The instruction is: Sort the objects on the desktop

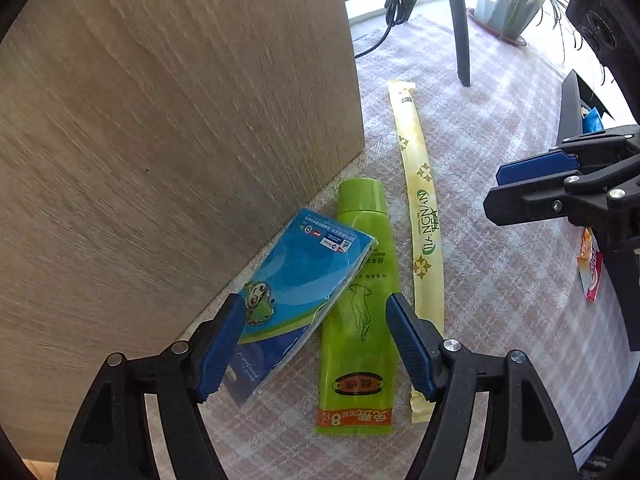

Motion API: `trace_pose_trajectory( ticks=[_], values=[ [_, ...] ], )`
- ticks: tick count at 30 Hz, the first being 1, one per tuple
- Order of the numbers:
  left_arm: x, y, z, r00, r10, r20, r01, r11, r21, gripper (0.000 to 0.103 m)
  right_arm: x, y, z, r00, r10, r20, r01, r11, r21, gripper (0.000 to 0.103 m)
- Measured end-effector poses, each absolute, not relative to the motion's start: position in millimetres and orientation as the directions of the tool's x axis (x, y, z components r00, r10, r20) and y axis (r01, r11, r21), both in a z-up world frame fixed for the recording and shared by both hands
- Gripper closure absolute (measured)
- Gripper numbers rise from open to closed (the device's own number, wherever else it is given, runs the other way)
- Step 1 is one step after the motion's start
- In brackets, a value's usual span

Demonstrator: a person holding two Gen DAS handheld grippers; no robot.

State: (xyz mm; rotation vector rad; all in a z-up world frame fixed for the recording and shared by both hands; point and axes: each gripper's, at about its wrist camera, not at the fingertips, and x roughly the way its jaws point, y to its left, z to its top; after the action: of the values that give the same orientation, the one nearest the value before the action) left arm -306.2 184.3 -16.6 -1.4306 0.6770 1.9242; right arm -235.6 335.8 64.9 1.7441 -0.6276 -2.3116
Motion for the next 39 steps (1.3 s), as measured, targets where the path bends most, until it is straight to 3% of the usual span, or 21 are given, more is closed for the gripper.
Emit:
trace_pose_trajectory(
  ticks=[3,7,10,15,18,22,25,34,35,37,39],
  values=[
    [-307.0,185.7,-22.8,-0.198,0.228,-0.953,-0.736,-0.677,-0.009,0.024,-250.1,329.6,56.7,-0.285,-0.384,-0.878,-0.136,-0.891,0.434,0.058],
    [-307.8,178.1,-17.4,-0.163,0.317,-0.934,-0.709,-0.696,-0.112,0.024,-263.0,326.2,42.4,-0.261,-0.387,-0.884,-0.195,-0.876,0.441,0.058],
    [-303.9,183.8,-17.7,-0.203,0.295,-0.934,-0.725,-0.686,-0.059,0.025,-271.2,325.4,38.6,-0.269,-0.396,-0.878,-0.222,-0.861,0.457,0.058],
    [-307.9,186.0,-25.7,-0.154,0.342,-0.927,-0.692,-0.707,-0.146,0.025,-281.1,324.8,37.1,-0.268,-0.424,-0.865,-0.236,-0.842,0.486,0.058],
    [-286.4,198.9,-24.9,-0.114,0.358,-0.927,-0.75,-0.643,-0.156,0.027,-285.9,320.1,34.5,-0.257,-0.462,-0.849,-0.224,-0.826,0.517,0.063],
    [-263.1,196.3,-25.5,-0.089,0.386,-0.918,-0.744,-0.639,-0.197,0.027,-280.1,315.8,32.0,-0.224,-0.522,-0.823,-0.205,-0.8,0.563,0.077],
    [-248.5,186.6,-25.6,-0.069,0.419,-0.905,-0.705,-0.662,-0.253,0.027,-269.4,311.5,32.4,-0.202,-0.531,-0.823,-0.179,-0.806,0.564,0.079],
    [-182.5,129.8,-25.4,-0.046,0.457,-0.888,-0.537,-0.761,-0.363,0.041,-212.9,279.5,32.6,-0.061,-0.502,-0.863,-0.033,-0.863,0.505,0.084],
    [-174.1,123.3,-22.2,-0.05,0.453,-0.89,-0.52,-0.773,-0.364,0.041,-204.6,275.9,34.5,-0.062,-0.475,-0.878,0.003,-0.88,0.476,0.09],
    [-162.2,110.0,-15.3,-0.087,0.429,-0.899,-0.5,-0.8,-0.333,0.041,-191.4,271.3,39.5,-0.044,-0.425,-0.904,0.054,-0.905,0.422,0.09],
    [-141.2,106.0,47.5,-0.124,0.424,-0.897,-0.489,-0.813,-0.316,0.041,-180.1,273.9,48.4,-0.052,-0.444,-0.895,0.067,-0.895,0.441,0.089]
  ],
)
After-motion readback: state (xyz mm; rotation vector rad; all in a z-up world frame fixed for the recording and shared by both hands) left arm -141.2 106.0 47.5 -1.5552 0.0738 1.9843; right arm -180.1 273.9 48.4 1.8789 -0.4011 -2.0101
